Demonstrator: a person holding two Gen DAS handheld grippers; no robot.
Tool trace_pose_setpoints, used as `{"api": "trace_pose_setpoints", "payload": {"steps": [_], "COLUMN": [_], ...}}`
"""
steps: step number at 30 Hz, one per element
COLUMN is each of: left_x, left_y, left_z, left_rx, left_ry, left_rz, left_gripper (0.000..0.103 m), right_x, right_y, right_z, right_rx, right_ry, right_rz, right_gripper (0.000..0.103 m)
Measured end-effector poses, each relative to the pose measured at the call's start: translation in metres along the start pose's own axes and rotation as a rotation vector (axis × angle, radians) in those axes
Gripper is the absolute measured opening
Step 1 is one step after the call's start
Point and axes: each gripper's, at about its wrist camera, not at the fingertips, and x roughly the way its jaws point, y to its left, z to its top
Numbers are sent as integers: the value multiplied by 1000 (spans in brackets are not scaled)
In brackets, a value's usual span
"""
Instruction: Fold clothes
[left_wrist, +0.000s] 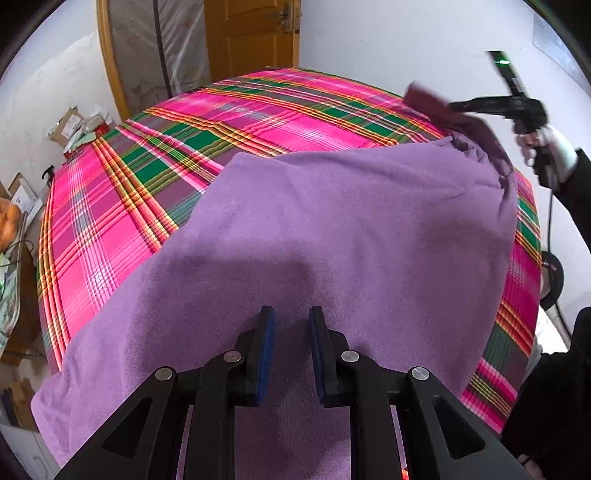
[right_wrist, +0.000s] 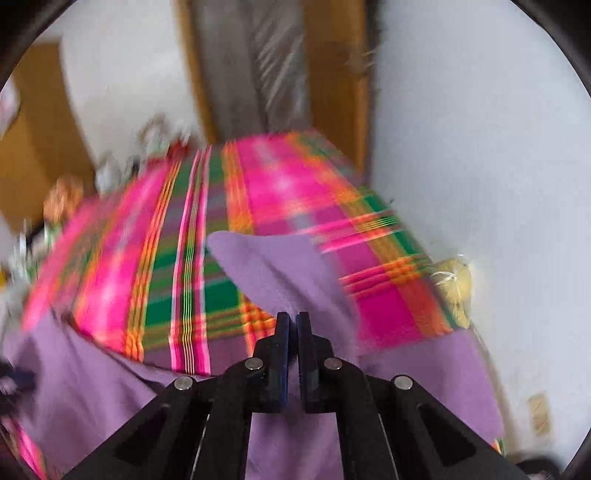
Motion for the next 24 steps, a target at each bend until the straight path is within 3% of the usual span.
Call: {"api": "trace_pose_setpoints", "payload": {"steps": [3,8,13,15,17,24], "left_x": [1,1,1,0,-1,-5], "left_y": [1,3,7,6,4,2], "left_z": [1,1,3,3,4,8], "left_rx": [-3,-37,-79,-81,-79,-81], "left_ry": [1,1,6,7,8,-4], "left_rz": [-1,-11,-19,-15,-12,-9], "left_gripper": [19,19,19,19,19,19], "right_x": [-31,-50,-30,-20,-13,-7], "right_y": [-37,-95,-147,-158,-165,-188], "right_z": [-15,-56,-79,-80,-83,-96], "right_rx": [98,279,476,523,556,704], "right_ry": [-60,-51,-24,-35,-35,-66], "right_rz": [-58,-122,41,92,123,207], "right_gripper": [4,4,9,26,34,35]}}
